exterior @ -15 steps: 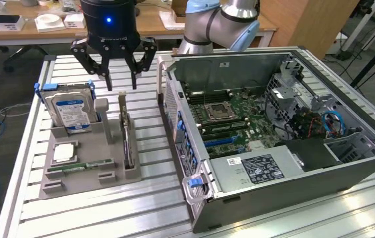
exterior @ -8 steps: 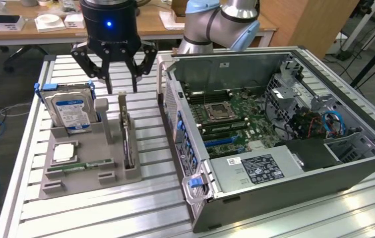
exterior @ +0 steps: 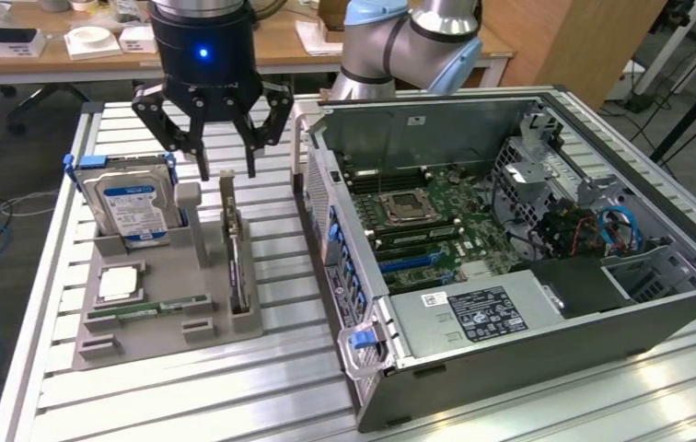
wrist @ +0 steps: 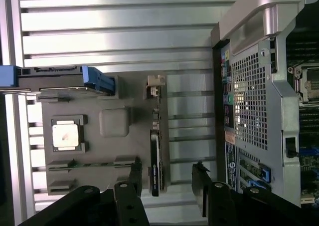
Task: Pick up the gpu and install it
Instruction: 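Pick up the gpu and move the gpu toward the slot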
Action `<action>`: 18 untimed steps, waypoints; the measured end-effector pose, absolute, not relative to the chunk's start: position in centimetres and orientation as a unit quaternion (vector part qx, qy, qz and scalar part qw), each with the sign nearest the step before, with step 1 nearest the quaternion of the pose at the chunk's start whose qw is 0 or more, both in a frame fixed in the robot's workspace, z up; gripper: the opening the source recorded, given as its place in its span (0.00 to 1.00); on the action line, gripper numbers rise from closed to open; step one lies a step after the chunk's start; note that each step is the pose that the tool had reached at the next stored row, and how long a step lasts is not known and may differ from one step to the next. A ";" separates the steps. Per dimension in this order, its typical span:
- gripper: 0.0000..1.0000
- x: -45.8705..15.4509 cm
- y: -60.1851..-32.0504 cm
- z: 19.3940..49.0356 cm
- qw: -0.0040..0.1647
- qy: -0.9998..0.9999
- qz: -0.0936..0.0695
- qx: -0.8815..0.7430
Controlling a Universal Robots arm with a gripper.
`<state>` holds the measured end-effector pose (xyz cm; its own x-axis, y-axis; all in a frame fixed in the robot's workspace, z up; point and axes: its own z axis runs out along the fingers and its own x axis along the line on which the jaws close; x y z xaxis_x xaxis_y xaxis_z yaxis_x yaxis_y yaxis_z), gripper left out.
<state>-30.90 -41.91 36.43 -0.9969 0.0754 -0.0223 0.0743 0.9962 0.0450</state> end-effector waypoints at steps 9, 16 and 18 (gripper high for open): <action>0.53 -30.8 -42.4 35.9 0.012 0.999 0.022 0.037; 0.53 -30.8 -42.7 35.4 0.012 0.999 0.022 0.037; 0.53 -30.8 -42.8 35.2 0.011 0.999 0.022 0.037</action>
<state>-30.76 -42.76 35.19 -0.9969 0.0754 -0.0212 0.0744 0.9962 0.0449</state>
